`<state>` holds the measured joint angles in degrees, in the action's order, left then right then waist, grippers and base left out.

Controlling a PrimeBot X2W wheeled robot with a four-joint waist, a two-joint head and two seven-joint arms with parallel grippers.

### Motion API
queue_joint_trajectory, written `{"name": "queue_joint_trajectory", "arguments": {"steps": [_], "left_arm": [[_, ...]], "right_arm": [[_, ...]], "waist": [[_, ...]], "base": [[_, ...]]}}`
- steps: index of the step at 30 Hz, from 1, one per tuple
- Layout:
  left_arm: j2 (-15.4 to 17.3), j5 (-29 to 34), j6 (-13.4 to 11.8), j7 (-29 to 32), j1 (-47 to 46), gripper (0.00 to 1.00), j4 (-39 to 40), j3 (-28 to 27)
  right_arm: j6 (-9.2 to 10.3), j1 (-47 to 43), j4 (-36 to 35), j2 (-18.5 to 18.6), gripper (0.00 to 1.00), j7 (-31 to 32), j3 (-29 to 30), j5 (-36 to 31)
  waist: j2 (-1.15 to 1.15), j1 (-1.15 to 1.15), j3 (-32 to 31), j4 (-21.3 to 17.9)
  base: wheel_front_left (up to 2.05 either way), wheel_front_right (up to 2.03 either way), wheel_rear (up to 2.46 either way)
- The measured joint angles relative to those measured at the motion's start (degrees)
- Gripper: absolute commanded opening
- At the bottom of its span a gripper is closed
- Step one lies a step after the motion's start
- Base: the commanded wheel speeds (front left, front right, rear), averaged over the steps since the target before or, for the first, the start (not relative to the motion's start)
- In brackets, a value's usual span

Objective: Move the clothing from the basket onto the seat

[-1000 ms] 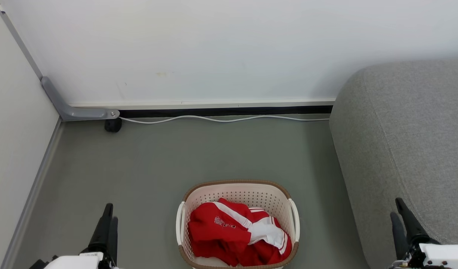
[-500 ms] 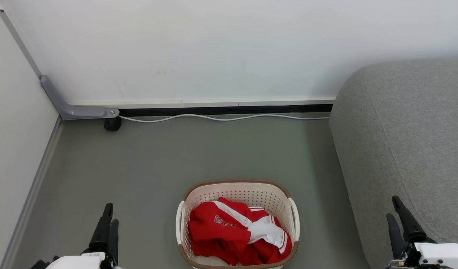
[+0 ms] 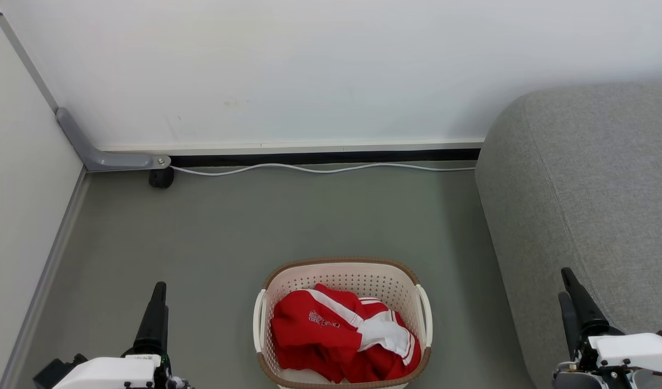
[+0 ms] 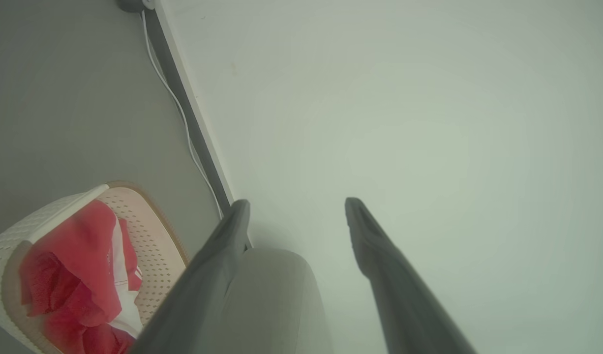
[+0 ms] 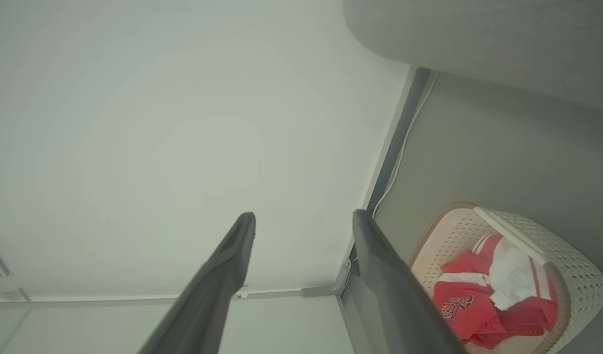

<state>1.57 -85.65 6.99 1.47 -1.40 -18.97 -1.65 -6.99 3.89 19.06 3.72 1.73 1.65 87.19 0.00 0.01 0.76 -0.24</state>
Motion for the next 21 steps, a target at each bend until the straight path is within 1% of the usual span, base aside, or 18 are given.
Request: {"name": "queue_joint_trajectory", "arguments": {"steps": [5, 13, 15, 21], "left_arm": [[0.0, 4.0, 0.0, -0.8, -0.3, 1.00, 0.0, 0.0], [0.4, 12.2, 0.0, -2.1, -0.6, 1.00, 0.0, 0.5], [0.4, 13.1, 0.0, -2.3, -0.8, 1.00, 0.0, 0.6], [1.1, 19.1, 0.0, -3.3, -1.5, 1.00, -0.1, 1.3]], "right_arm": [[0.00, 0.7, 0.2, 0.6, 1.00, -0.8, -0.5, -3.0], [0.00, 1.6, 0.6, 1.1, 1.00, -2.3, -1.4, -10.3], [0.00, 1.7, 0.7, 1.3, 1.00, -2.4, -1.5, -11.2], [0.00, 2.9, 1.2, 1.9, 1.00, -3.4, -2.3, -17.4]], "waist": [[0.00, 0.00, 0.1, -0.1], [0.00, 0.00, 0.2, -0.3], [0.00, -0.01, 0.3, -0.3], [0.00, -0.01, 0.5, -0.5]], "base": [[0.00, 0.00, 0.00], [0.00, 0.00, 0.00], [0.00, 0.00, 0.00], [0.00, 0.00, 0.00]]}}
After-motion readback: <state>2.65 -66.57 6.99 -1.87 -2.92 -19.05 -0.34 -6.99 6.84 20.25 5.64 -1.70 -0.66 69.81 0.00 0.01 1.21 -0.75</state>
